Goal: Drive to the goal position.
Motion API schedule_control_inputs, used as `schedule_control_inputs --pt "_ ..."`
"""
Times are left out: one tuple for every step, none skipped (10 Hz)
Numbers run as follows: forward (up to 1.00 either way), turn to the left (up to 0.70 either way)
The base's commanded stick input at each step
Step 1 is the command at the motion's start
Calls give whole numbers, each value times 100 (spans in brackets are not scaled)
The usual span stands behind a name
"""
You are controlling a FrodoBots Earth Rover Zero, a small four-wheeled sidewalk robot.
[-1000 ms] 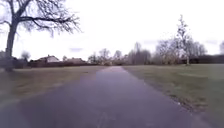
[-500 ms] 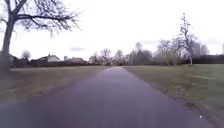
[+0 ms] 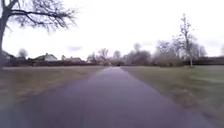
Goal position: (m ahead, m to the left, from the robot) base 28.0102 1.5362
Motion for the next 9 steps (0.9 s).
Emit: schedule_control_inputs --pt "100 0" --pt "100 0" --pt "100 0" --pt "100 0" --pt "100 0" --pt "100 0" --pt "100 0" --pt "100 0" --pt "100 0"
